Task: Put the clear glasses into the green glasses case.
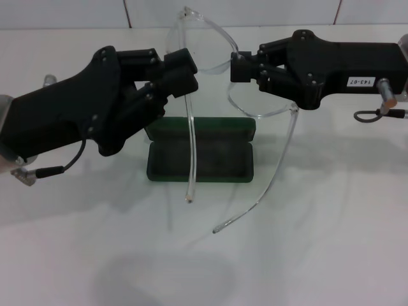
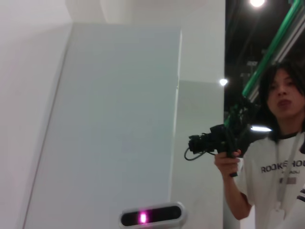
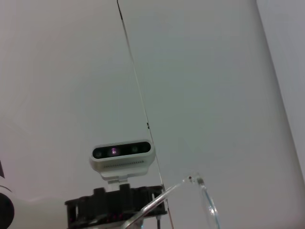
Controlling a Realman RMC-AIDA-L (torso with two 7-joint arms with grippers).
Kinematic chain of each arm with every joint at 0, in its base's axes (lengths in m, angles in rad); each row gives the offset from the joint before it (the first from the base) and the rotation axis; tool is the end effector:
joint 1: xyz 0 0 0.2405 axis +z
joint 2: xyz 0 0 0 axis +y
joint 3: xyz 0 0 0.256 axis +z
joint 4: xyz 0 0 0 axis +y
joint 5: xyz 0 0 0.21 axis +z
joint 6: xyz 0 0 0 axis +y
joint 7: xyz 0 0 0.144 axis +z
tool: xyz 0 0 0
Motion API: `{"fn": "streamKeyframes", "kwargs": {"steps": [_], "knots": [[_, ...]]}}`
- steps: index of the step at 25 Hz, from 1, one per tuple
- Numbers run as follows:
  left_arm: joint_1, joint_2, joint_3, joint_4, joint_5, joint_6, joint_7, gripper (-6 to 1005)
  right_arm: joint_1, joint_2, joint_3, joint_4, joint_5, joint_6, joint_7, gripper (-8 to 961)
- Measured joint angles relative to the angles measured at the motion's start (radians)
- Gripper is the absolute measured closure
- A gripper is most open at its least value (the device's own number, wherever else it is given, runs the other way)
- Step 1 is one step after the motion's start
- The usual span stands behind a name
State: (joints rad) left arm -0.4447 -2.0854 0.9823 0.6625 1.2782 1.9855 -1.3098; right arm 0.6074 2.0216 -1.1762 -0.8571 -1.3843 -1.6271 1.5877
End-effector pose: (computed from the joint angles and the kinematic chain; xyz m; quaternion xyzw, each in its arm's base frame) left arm -0.1865 0.2802 0.0353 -0.8400 -0.0561 -0.5397 0.0059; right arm 0.1281 0.3464 0.0216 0.9206 -0.0897 -0.3801 0.0040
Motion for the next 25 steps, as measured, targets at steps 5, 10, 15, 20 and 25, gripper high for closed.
{"fn": "streamKeyframes", "kwargs": {"steps": [5, 10, 15, 20, 25], "knots": [[-0.003, 0.000, -0.001, -0.034, -0.001, -0.010, 0.021, 866, -0.002, 0.000, -0.002, 0.003, 0.007, -0.003, -0.004, 881], [-0.005, 0.000, 0.000, -0.044, 0.005, -0.034, 0.031, 870, -0.003, 0.002, -0.003, 0.007, 0.013, -0.007, -0.015, 880], [-0.005, -0.001, 0.007, -0.045, 0.009, -0.053, 0.032, 875, -0.005, 0.002, -0.003, 0.010, 0.014, -0.008, -0.015, 880], [-0.009, -0.002, 0.009, -0.062, 0.011, -0.062, 0.034, 879, -0.005, 0.003, -0.005, 0.013, 0.014, -0.011, -0.015, 881], [-0.009, -0.002, 0.008, -0.069, 0.010, -0.070, 0.034, 883, -0.008, 0.003, -0.005, 0.017, 0.015, -0.012, -0.017, 881]]}}
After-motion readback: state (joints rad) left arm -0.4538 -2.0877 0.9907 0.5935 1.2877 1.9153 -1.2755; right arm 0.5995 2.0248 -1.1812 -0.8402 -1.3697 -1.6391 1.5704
